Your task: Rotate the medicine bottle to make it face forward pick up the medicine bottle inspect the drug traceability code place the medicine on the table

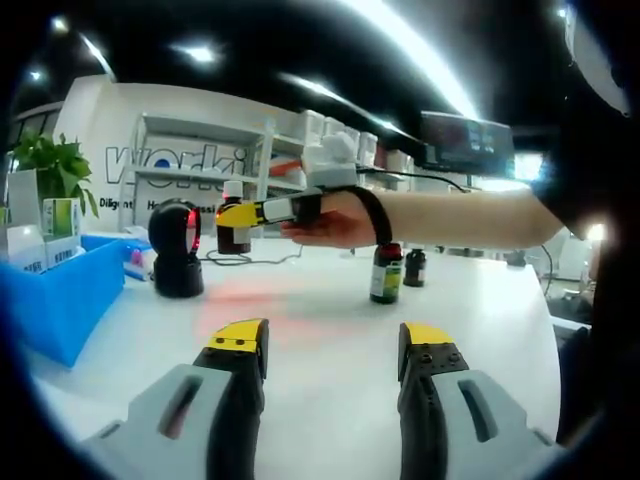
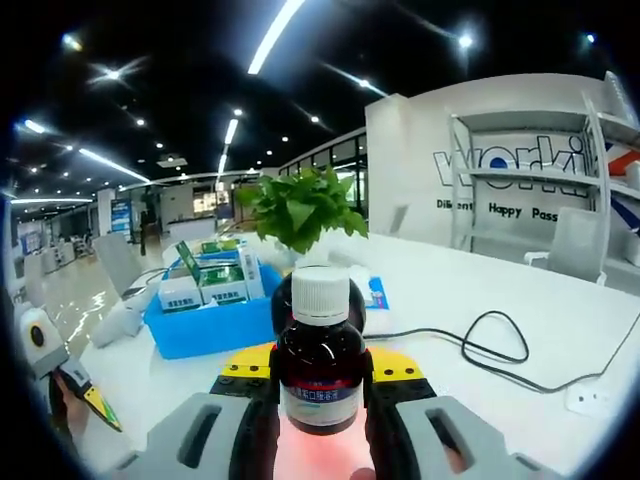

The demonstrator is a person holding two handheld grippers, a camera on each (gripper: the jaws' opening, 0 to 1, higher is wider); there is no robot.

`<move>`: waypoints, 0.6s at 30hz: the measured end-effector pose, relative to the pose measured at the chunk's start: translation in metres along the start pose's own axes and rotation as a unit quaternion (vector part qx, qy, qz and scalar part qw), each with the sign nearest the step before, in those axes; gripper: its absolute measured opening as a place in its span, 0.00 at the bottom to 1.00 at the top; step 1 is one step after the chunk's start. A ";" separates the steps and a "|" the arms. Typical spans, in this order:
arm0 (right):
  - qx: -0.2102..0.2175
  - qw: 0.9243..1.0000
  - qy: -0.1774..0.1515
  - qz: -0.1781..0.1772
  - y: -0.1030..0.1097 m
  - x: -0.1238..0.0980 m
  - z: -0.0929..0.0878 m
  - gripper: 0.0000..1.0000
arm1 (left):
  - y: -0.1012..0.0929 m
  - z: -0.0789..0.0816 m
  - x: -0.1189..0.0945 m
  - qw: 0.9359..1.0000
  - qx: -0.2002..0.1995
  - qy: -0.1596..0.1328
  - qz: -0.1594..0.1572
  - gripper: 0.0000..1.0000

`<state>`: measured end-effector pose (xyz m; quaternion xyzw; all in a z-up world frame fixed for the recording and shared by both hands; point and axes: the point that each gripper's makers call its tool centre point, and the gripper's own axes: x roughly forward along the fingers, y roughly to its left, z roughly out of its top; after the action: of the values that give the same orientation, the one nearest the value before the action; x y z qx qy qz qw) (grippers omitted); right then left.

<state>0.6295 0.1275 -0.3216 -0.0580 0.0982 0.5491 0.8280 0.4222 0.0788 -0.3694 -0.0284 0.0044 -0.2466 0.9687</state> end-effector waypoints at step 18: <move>0.013 0.998 -0.026 -0.047 -0.012 -0.019 0.032 0.28 | 0.003 -0.001 -0.001 1.000 0.000 -0.001 0.001 0.43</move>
<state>0.6361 0.1123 -0.2862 -0.0376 0.0812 0.5094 0.8559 0.4227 0.0817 -0.3701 -0.0281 0.0037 -0.2455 0.9690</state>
